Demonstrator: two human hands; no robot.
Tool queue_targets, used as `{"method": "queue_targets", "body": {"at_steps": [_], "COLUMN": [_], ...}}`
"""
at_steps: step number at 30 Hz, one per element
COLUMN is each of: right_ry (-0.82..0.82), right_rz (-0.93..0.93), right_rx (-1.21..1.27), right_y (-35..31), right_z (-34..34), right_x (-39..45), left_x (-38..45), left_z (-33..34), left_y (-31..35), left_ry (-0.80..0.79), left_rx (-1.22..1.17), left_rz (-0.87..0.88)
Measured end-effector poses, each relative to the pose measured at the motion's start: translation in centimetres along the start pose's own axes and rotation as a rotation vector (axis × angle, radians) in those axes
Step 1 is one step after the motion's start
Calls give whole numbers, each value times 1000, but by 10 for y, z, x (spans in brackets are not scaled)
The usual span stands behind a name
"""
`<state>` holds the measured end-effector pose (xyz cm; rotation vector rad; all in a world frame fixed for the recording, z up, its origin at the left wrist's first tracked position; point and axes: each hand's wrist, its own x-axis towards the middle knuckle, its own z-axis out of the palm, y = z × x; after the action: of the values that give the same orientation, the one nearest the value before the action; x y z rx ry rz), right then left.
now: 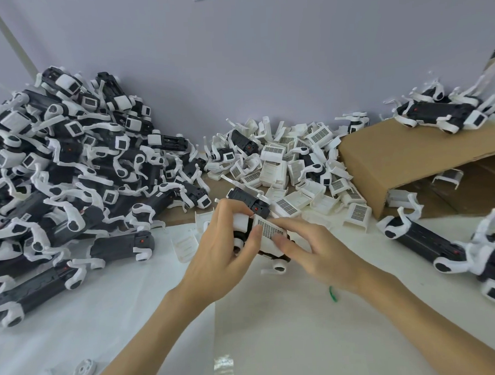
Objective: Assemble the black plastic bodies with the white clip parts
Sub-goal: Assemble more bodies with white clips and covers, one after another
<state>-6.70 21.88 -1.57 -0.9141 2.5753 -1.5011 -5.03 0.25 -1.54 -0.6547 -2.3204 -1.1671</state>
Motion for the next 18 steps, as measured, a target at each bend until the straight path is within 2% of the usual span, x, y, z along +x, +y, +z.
{"method": "queue_targets", "body": {"at_steps": [8,18], "right_ry": [3,2], "right_rz": [-28,84], "right_rx": [132,302], "right_y": [2,-4], "right_z": [9,5], "right_x": [1,2], "left_x": [-2,-1], "left_z": [-4,-14], "left_y": [-4,-7], "left_ry": [-38,-104], "left_rx": [-93,-38], "left_rz": [-48,2]}}
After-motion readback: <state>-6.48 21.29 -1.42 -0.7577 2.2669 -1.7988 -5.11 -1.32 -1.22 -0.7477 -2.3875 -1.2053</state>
